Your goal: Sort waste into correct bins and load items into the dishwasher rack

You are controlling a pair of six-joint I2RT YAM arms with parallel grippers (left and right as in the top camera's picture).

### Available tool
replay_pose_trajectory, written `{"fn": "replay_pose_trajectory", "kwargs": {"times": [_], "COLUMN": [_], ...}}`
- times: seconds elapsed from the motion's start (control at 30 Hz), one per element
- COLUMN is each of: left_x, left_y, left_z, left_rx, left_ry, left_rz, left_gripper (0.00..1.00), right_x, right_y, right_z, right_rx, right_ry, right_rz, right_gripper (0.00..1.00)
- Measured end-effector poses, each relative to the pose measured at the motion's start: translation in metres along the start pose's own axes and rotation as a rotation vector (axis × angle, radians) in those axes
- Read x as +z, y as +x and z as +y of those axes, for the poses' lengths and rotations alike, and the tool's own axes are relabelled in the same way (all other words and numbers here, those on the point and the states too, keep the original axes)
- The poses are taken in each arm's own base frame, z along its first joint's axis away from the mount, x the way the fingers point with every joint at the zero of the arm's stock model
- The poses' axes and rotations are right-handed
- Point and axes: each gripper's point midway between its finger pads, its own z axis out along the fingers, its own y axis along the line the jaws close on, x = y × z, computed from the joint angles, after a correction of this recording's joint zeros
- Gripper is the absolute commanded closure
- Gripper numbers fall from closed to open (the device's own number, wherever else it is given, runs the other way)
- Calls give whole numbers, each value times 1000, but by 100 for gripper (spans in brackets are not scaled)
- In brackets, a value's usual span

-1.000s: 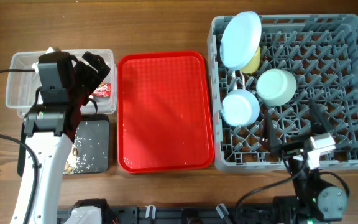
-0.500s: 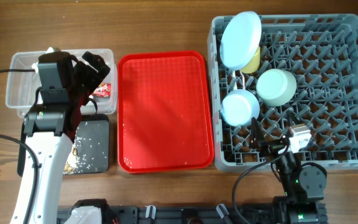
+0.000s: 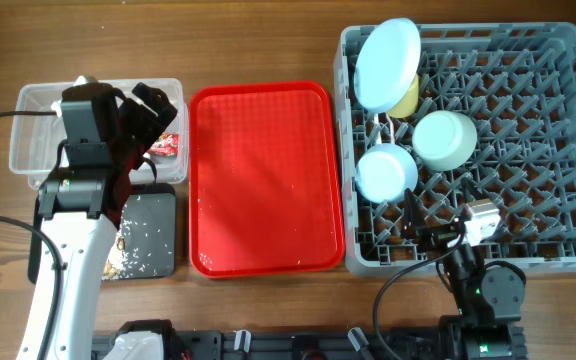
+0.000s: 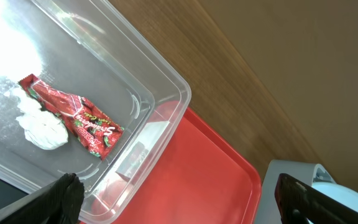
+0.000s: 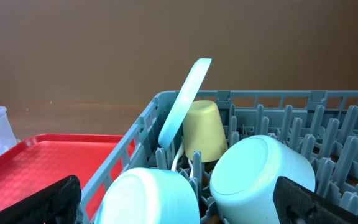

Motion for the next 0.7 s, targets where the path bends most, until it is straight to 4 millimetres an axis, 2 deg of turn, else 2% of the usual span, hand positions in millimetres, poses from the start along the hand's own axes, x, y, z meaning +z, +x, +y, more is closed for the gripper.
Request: {"fn": "replay_pose_trajectory", "kwargs": {"times": [0.3, 0.43, 0.57, 0.67, 0.7], "left_x": [0, -2, -22, -47, -54], "left_y": [2, 19, 44, 57, 66], "left_z": [2, 19, 46, 59, 69], "left_rx": [0, 0, -2, -1, -1], "left_ry": [-7, -79, -167, -126, -111], "left_rz": [7, 76, 160, 120, 106], "left_gripper": [0, 0, 0, 0, 0], "right_x": [0, 0, 0, 0, 0], "right_y": [0, 0, 0, -1, -1], "right_z": [0, 0, 0, 0, 0], "right_rx": [0, 0, -1, -1, -1], "right_ry": [0, 0, 0, 0, 0], "right_rz": [0, 0, -1, -3, -5], "right_gripper": [0, 0, 0, 0, 0]}}
